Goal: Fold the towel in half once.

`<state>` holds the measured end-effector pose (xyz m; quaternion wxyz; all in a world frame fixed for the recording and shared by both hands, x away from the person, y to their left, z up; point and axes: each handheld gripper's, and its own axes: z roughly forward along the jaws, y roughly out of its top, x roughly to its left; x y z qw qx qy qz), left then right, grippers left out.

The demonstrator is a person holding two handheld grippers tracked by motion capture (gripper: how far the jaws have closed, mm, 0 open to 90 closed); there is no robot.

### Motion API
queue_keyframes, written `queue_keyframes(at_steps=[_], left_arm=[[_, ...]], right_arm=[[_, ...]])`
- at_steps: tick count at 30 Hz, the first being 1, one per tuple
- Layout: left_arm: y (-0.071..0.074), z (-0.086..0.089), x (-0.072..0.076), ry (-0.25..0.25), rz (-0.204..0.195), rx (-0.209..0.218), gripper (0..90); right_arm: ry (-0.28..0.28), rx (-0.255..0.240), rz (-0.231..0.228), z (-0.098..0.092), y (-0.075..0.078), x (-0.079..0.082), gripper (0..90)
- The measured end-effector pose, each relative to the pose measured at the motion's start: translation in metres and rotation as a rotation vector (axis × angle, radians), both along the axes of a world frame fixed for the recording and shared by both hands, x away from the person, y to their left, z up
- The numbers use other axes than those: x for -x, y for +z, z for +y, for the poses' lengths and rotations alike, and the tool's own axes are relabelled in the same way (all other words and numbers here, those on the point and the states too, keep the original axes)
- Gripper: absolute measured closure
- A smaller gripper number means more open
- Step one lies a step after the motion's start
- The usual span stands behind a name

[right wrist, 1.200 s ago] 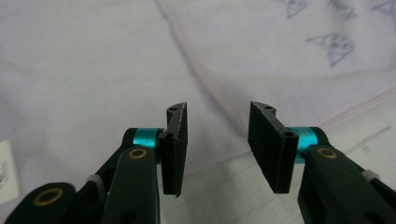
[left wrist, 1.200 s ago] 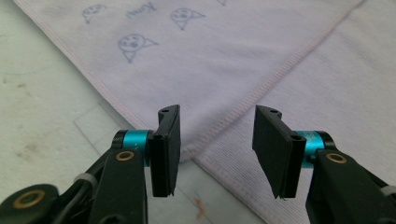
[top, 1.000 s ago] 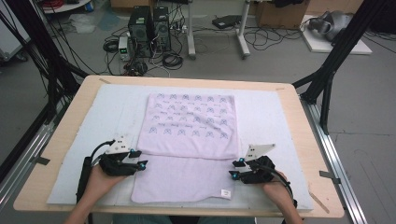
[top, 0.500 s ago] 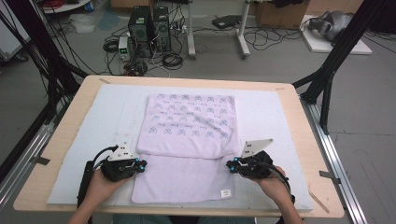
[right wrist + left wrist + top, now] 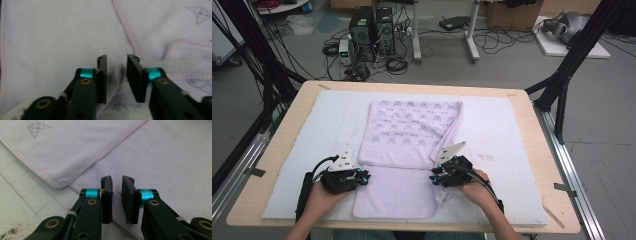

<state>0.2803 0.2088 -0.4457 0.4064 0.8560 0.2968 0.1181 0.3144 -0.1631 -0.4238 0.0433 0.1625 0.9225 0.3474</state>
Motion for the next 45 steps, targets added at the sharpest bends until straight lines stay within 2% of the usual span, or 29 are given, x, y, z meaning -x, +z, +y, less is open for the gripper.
queue_keyframes(at_steps=[3,5,8,13,16,19,21,24,26,29,33,35,38,43,45], left_arm=[[0.000,-0.001,0.000,0.003,-0.001,0.003,76.1],[0.000,0.000,0.001,-0.002,-0.003,-0.005,75.7],[0.000,-0.001,0.001,0.000,-0.001,-0.002,75.3],[0.000,-0.001,0.001,0.001,0.000,-0.002,75.2],[0.000,-0.001,0.001,0.000,0.000,-0.002,75.0],[0.000,-0.001,0.001,0.001,-0.006,-0.006,74.7],[0.000,-0.001,0.001,0.000,-0.006,-0.005,74.3],[0.000,-0.001,0.002,-0.002,-0.006,-0.002,73.8],[0.000,-0.001,0.002,-0.003,-0.007,-0.005,73.8],[-0.001,-0.001,0.002,-0.003,-0.007,-0.003,73.8],[-0.001,-0.001,0.003,0.003,-0.014,-0.001,73.7],[-0.001,-0.001,0.003,0.001,-0.013,-0.001,73.5],[-0.001,0.000,0.002,-0.006,-0.011,0.002,73.5],[-0.001,-0.001,0.003,-0.002,-0.020,-0.004,73.4],[-0.001,-0.001,0.003,0.001,-0.015,-0.001,73.3]], right_arm=[[-0.014,-0.051,-0.036,-0.014,0.008,0.008,66.9],[-0.026,-0.074,-0.045,-0.024,0.012,0.014,68.1],[-0.036,-0.076,-0.061,-0.037,0.013,0.021,71.4],[-0.075,-0.093,-0.040,-0.058,0.006,0.029,76.1],[-0.087,-0.089,-0.010,-0.065,0.000,0.031,73.5],[-0.094,-0.115,0.043,-0.066,-0.005,0.031,66.5],[-0.087,-0.113,0.058,-0.065,-0.008,0.031,67.2],[-0.065,-0.085,0.066,-0.062,-0.010,0.032,85.5],[-0.047,-0.080,0.055,-0.059,-0.006,0.034,89.1],[-0.024,-0.110,0.029,-0.051,0.008,0.033,89.3],[0.004,-0.060,0.000,-0.032,0.015,0.024,89.3],[0.002,-0.067,-0.002,-0.032,0.016,0.023,81.5],[-0.023,-0.076,-0.002,-0.045,0.014,0.029,72.5],[-0.090,-0.103,-0.006,-0.070,0.000,0.045,62.1],[-0.121,-0.116,0.011,-0.077,-0.005,0.049,59.1]])
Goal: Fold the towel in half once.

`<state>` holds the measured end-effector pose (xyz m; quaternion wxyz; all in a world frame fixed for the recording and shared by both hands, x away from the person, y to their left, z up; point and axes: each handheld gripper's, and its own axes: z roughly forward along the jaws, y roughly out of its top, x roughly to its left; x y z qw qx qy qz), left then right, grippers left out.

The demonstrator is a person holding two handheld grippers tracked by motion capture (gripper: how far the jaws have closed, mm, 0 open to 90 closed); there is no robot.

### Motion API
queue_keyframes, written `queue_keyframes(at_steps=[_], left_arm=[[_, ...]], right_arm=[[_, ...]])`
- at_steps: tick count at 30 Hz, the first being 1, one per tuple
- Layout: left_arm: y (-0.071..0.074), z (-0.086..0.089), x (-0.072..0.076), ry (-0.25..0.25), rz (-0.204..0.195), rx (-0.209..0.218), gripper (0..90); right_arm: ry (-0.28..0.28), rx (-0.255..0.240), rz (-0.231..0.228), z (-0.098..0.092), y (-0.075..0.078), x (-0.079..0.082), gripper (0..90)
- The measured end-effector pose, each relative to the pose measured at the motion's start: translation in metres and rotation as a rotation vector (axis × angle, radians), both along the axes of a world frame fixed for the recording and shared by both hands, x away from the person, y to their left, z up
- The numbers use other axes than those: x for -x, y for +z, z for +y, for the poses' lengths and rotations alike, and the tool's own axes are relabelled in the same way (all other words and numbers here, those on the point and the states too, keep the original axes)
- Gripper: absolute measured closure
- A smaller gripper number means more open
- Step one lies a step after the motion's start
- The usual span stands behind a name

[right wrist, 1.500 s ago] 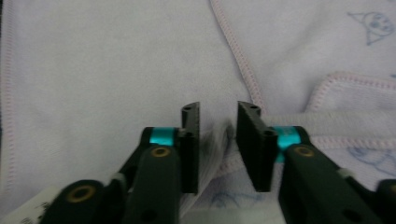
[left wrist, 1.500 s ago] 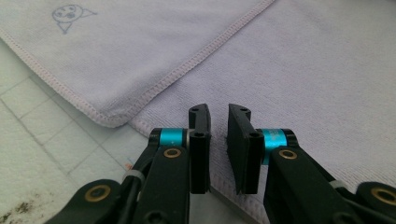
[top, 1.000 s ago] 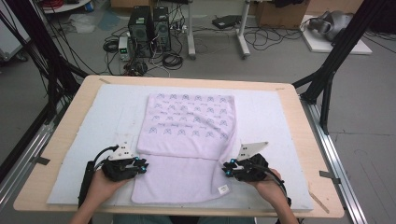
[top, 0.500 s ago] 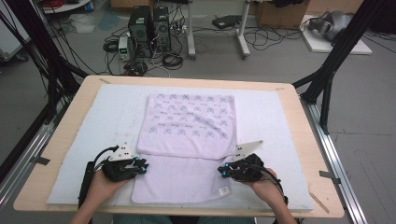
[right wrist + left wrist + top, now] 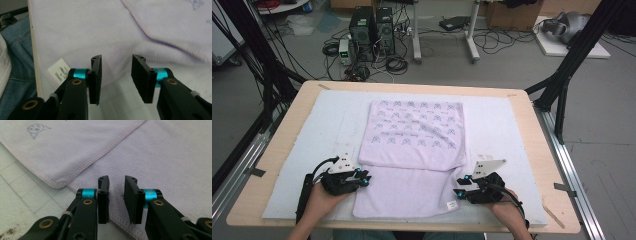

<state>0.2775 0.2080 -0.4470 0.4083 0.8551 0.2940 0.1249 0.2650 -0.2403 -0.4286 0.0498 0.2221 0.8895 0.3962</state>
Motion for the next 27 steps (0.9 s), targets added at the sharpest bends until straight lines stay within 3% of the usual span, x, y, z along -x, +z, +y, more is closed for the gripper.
queue_keyframes(at_steps=[5,9,16,23,27], left_arm=[[0.000,0.000,0.001,0.003,-0.003,-0.002,73.3],[0.000,0.000,0.001,0.003,-0.004,0.000,73.3],[-0.001,0.000,0.001,0.003,-0.004,0.007,73.2],[-0.002,0.001,0.001,0.002,-0.005,0.015,73.2],[-0.002,0.001,0.001,0.001,-0.005,0.015,73.1]], right_arm=[[0.006,-0.037,0.040,-0.001,-0.011,0.003,62.7],[0.065,-0.009,0.020,0.009,-0.014,0.004,86.4],[0.115,0.014,-0.036,0.031,0.014,-0.006,87.5],[0.186,0.089,-0.016,0.076,0.001,-0.026,86.9],[0.198,0.039,0.039,0.080,-0.003,-0.030,76.2]])
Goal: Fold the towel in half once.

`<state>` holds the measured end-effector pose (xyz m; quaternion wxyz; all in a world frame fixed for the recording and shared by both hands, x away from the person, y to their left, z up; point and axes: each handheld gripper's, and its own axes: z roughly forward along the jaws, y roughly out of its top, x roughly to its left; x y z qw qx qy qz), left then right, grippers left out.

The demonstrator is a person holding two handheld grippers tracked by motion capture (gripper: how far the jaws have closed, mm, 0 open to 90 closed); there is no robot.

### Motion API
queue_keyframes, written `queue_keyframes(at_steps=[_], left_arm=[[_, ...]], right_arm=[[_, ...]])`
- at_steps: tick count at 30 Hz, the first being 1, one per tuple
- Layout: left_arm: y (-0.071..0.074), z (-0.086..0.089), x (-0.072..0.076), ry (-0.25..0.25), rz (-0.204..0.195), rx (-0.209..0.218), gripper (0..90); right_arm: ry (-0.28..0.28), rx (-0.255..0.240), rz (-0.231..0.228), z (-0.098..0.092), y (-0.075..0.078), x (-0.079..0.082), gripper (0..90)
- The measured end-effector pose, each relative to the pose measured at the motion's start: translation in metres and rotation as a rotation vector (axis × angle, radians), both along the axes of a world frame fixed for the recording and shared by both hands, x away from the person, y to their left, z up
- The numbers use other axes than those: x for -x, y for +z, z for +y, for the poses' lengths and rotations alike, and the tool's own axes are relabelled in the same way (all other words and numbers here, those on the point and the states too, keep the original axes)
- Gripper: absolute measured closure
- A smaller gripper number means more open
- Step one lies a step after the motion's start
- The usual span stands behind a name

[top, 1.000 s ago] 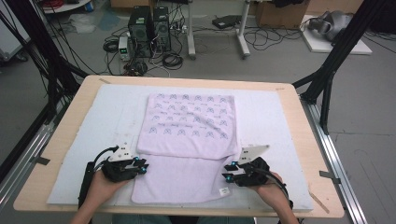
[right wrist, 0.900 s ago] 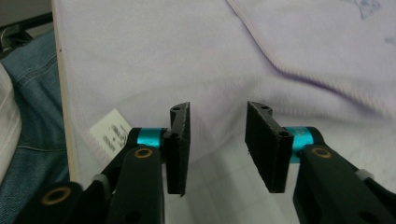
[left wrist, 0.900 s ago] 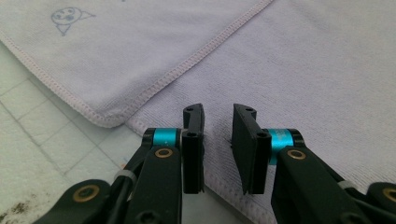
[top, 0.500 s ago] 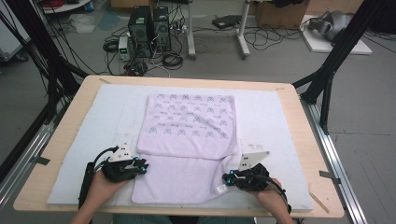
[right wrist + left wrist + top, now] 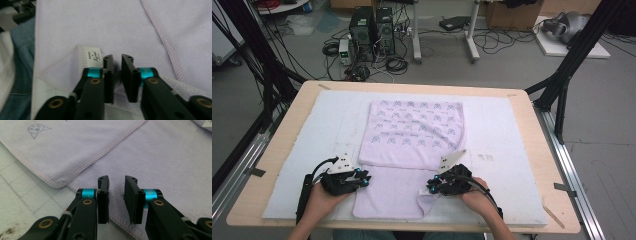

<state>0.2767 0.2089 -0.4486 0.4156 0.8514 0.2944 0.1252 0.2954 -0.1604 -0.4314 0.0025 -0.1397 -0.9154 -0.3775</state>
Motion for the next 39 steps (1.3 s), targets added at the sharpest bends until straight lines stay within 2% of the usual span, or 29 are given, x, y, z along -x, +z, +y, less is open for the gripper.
queue_keyframes(at_steps=[2,4,6,8,10,13,15,17,22,26,29,34,35,37,39], left_arm=[[0.000,0.000,0.000,0.000,0.001,0.002,73.1],[0.000,0.000,0.000,-0.001,0.002,0.001,73.1],[0.000,0.000,0.000,0.002,0.000,0.000,73.0],[0.000,0.000,0.000,0.002,0.001,-0.001,73.0],[0.000,0.000,0.000,0.001,0.003,0.000,73.0],[0.000,0.000,-0.001,0.000,0.006,0.002,73.0],[0.000,0.001,-0.001,-0.003,0.006,0.004,73.0],[0.000,0.001,-0.001,-0.004,0.008,0.005,73.0],[0.000,0.000,-0.001,-0.001,0.006,0.004,72.9],[0.000,0.000,-0.001,-0.003,0.002,-0.002,72.9],[0.000,0.000,0.000,-0.002,0.002,-0.002,72.8],[0.000,0.000,0.000,-0.002,-0.003,-0.004,72.8],[0.000,0.000,0.000,-0.002,-0.004,-0.005,72.8],[0.000,0.000,0.000,-0.001,-0.005,-0.006,72.8],[0.000,0.000,0.000,-0.002,-0.005,-0.006,72.7]], right_arm=[[-0.010,-0.016,0.024,-0.003,0.001,-0.001,74.0],[-0.021,-0.008,0.025,-0.002,-0.001,-0.003,75.7],[-0.027,0.013,-0.005,0.004,-0.002,-0.004,81.3],[-0.046,0.020,-0.007,0.011,-0.001,-0.006,83.6],[-0.054,0.028,-0.024,0.017,-0.001,-0.009,83.7],[-0.053,0.009,-0.025,0.020,0.001,-0.011,78.3],[-0.063,-0.018,-0.028,0.017,0.006,-0.009,75.6],[-0.073,-0.038,-0.052,0.010,0.012,-0.005,73.7],[-0.134,-0.072,-0.091,-0.019,0.025,0.008,74.3],[-0.145,-0.043,-0.072,-0.027,0.016,0.010,74.0],[-0.128,-0.028,-0.052,-0.020,0.007,0.009,71.6],[-0.100,0.038,-0.049,-0.003,-0.004,0.005,70.4],[-0.106,0.029,-0.049,-0.003,-0.005,0.004,72.8],[-0.095,0.032,-0.051,-0.005,-0.005,0.005,84.8],[-0.076,0.044,-0.079,-0.006,-0.003,0.007,87.5]])
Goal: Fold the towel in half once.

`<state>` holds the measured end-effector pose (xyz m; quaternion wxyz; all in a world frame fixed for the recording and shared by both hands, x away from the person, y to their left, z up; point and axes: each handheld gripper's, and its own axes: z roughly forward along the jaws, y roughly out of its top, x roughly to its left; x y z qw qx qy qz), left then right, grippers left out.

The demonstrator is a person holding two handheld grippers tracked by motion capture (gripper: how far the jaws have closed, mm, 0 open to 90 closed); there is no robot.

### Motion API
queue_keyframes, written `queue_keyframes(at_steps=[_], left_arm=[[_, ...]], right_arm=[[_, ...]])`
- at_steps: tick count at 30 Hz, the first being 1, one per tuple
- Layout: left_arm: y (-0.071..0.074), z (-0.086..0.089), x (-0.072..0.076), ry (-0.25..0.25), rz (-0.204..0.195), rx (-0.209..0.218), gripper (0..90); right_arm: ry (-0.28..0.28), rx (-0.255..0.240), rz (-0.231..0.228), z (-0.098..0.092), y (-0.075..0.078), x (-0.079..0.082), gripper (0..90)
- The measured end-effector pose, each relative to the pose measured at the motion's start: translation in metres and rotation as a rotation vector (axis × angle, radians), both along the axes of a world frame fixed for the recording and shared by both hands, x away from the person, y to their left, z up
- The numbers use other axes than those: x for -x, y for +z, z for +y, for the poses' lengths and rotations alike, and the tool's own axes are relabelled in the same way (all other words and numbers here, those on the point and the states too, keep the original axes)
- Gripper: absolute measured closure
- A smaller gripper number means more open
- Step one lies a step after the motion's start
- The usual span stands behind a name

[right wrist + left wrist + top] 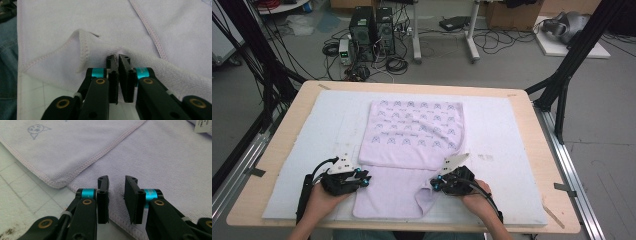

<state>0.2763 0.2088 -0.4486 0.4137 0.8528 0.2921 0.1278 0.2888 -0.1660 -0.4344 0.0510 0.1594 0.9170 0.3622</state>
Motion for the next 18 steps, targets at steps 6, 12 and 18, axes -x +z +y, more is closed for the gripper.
queue_keyframes(at_steps=[6,12,18], left_arm=[[0.000,0.000,0.001,0.003,-0.003,-0.002,72.3],[0.000,-0.001,0.001,0.002,-0.003,-0.002,72.3],[0.003,-0.001,0.001,0.013,0.010,-0.013,60.4]], right_arm=[[-0.006,-0.020,0.008,-0.026,0.014,0.013,88.1],[-0.061,-0.038,-0.012,-0.076,0.032,0.040,88.0],[-0.079,-0.045,0.014,-0.098,0.032,0.048,77.0]])
